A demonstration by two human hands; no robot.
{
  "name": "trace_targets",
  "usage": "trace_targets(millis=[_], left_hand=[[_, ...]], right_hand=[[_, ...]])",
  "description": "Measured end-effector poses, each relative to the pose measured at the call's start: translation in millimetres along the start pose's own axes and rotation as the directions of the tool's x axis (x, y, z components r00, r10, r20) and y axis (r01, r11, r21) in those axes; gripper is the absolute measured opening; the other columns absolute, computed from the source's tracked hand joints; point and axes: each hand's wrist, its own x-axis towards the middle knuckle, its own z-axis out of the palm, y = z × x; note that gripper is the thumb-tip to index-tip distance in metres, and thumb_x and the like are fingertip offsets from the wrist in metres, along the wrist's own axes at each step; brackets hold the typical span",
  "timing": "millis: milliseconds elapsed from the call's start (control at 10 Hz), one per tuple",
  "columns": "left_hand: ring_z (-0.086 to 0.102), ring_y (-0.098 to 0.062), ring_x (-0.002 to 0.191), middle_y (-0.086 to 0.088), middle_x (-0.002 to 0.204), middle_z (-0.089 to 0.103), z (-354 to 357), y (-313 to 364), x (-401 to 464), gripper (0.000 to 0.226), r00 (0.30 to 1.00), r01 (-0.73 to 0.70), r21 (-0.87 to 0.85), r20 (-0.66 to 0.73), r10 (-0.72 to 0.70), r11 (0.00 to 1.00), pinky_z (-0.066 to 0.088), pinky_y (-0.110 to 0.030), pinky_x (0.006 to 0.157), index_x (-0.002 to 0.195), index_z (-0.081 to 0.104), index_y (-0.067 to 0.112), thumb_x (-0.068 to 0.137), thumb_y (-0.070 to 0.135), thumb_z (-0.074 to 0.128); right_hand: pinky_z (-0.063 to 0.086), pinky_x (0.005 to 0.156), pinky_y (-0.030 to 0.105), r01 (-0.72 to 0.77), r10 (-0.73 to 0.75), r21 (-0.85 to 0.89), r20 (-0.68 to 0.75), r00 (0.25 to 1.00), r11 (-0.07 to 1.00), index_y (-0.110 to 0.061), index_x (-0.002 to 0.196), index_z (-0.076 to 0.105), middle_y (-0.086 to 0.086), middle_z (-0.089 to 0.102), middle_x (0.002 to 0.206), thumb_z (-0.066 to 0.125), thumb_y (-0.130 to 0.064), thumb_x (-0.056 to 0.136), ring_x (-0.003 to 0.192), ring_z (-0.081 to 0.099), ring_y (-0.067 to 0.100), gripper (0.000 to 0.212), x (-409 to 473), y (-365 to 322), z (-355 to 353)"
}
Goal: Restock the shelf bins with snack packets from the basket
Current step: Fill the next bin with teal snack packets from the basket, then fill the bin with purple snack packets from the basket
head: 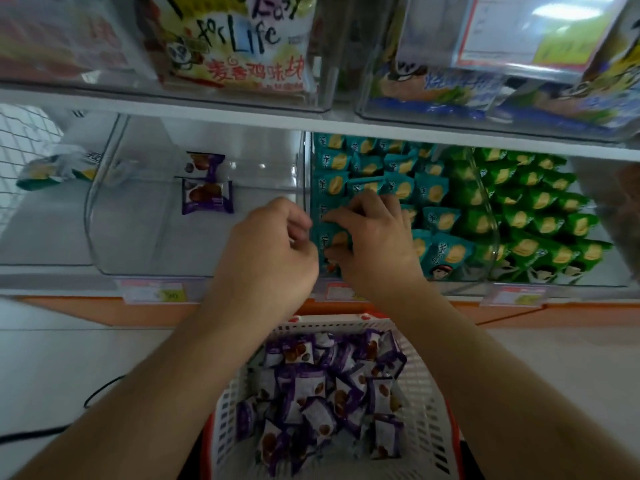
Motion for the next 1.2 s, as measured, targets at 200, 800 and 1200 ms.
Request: trace_targets(millis=[200, 800, 1200], left_hand=[[0.063, 0.003, 0.076, 0.013, 0.080, 0.066, -11, 0, -22, 0.009, 0.993, -0.088, -0.030, 0.072, 0.090, 0.996, 0.052, -0.018, 0.058, 0.097, 0.064, 0.032, 0.092, 0.024, 0.066], [0.050, -0.038, 0.118, -0.011, 0.158, 0.028, 60, -218, -110, 0.077, 0.782, 0.176, 0.607, 0.391, -0.484, 0.775, 0.052, -0.048, 0.095, 0.155, 0.027, 0.030, 0.090, 0.004, 0.056], [0.060, -0.033, 0.104, -0.018, 0.128, 0.046, 16, -280, -102, 0.046, 0.761, 0.345, 0.640, 0.237, -0.603, 0.686, 0.057, -0.041, 0.094, 0.138, 0.053, 0.007, 0.093, 0.008, 0.060]], right_hand=[[0.048, 0.082, 0.034, 0.076, -0.046, 0.294, -0.106, 0.993, 0.953, -0.011, 0.101, 0.068, 0.003, 0.061, 0.103, 0.060, -0.002, 0.083, 0.098, 0.056, 0.023, 0.021, -22, -11, -35], [0.051, 0.099, 0.042, -0.522, 0.650, -0.467, 0.720, 0.244, 0.714, -0.014, 0.125, 0.060, 0.010, 0.050, 0.120, 0.054, -0.017, 0.093, 0.117, 0.057, 0.035, 0.032, -203, 101, 36], [0.051, 0.105, 0.044, -0.631, 0.549, -0.307, 0.804, 0.228, 0.712, -0.008, 0.132, 0.066, 0.016, 0.065, 0.131, 0.052, -0.012, 0.097, 0.123, 0.062, 0.035, 0.038, -195, 52, 64]])
